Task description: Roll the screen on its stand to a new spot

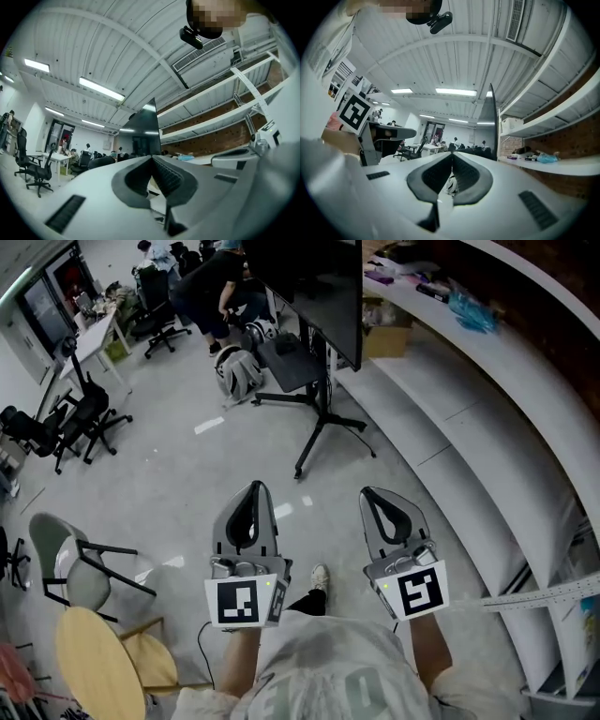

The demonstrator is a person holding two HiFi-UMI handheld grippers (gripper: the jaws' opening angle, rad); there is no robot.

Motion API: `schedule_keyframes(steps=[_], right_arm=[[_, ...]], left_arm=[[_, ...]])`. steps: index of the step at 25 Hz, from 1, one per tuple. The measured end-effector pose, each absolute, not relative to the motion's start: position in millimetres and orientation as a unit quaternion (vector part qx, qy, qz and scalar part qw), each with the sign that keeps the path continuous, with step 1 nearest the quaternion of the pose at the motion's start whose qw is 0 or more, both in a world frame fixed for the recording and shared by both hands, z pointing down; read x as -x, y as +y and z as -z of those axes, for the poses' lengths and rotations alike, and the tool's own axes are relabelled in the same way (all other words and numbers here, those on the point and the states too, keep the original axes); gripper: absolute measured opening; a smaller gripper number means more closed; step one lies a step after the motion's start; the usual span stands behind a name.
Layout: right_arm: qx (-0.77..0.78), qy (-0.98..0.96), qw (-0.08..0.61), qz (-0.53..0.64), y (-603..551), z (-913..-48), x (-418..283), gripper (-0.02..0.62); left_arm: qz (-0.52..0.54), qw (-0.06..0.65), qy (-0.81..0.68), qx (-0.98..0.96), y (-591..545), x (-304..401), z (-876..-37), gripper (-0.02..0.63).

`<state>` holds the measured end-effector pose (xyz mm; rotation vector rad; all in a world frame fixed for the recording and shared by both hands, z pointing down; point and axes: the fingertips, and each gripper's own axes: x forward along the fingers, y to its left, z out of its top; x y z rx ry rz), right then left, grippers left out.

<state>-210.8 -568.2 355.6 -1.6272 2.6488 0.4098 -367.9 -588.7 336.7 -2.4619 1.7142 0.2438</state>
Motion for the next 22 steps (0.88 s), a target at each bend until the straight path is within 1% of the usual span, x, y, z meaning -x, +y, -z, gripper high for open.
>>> schedule_keyframes(steps=[5,11,16,22], right_arm=[[0.536,0.83,0.014,-0.152,-669,-322,208,0.018],[0.549,0.824,0.021,-0.142,-752,-318,198,0.018],[0.562,0.818,0.027,-0.125,-791,-313,170,0.018],[0.532,0.837,0.017,-0.127,-822,-309,154,0.018]], left_arm=[[-0.101,0.071,0.555,0.823,-694,363,-316,0.014],[-0.093,0.052,0.545,0.831,-786,345,-329,0.014],[-0.093,0.035,0.535,0.839,-821,305,-322,0.014],[-0.099,0.034,0.543,0.833,-842,273,-307,0.014]])
